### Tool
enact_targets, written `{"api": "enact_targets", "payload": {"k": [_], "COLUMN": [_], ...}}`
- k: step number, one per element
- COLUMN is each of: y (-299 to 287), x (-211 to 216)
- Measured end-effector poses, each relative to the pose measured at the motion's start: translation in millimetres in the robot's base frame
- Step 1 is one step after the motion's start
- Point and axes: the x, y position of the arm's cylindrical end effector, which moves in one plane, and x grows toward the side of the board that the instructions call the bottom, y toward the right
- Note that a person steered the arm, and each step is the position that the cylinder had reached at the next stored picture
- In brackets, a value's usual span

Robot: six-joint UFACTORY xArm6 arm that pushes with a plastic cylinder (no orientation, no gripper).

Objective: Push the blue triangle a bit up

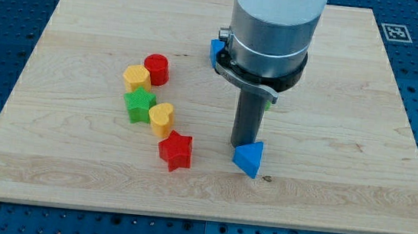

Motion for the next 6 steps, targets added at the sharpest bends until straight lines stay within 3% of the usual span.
{"api": "enact_targets", "payload": {"k": [3, 4, 6], "y": [65, 62, 1], "x": [9, 39, 45]}}
